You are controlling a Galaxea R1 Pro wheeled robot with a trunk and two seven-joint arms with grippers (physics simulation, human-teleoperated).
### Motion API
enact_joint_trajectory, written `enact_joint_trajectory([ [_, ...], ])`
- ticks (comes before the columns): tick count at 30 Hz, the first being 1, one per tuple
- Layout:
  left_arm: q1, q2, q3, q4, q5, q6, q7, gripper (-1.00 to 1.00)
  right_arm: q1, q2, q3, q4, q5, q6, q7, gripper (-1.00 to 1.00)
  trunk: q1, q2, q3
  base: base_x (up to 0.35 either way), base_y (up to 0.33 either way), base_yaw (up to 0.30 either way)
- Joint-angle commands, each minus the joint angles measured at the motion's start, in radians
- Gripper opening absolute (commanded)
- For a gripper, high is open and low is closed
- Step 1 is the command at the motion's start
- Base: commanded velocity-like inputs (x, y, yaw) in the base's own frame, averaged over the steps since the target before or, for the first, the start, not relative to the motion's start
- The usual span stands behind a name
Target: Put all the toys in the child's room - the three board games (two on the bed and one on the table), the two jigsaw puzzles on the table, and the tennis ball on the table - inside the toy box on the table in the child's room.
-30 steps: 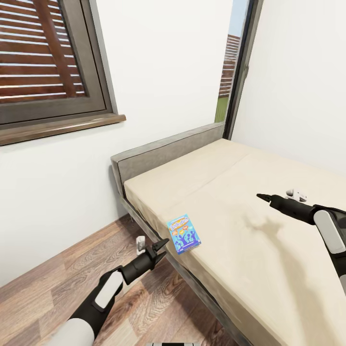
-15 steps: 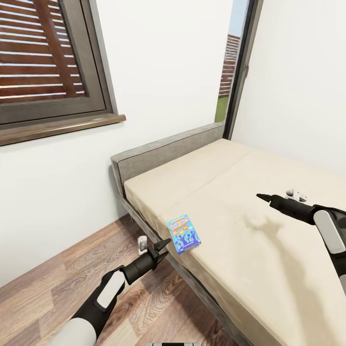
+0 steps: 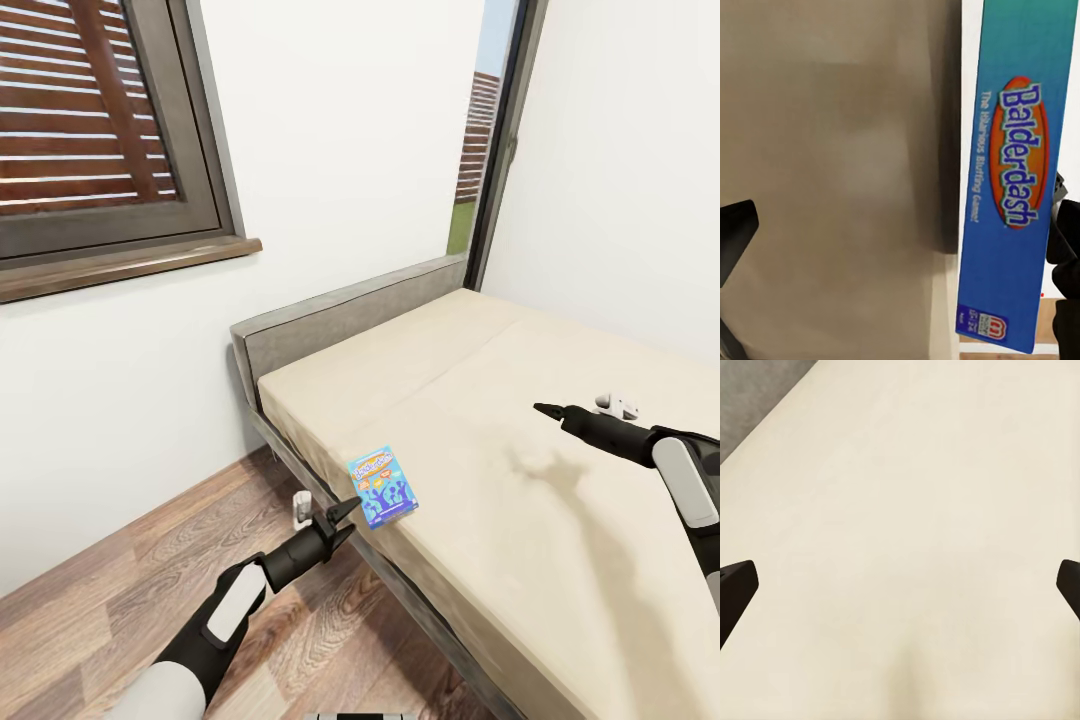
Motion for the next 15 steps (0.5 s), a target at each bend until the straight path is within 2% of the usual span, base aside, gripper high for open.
enact_joint_trajectory([
  [1,-0.001,0.000,-0.001,0.000,0.009,0.008,0.001,1.00,-0.001,0.000,-0.002,0.000,0.004,0.005,0.006,1.00,0.000,0.000,-0.001,0.000,0.000,0.000],
  [15,-0.004,-0.016,-0.003,0.000,0.007,0.007,0.010,1.00,-0.001,0.014,-0.002,0.000,0.006,0.004,0.004,1.00,0.000,0.000,-0.001,0.000,0.000,0.000],
])
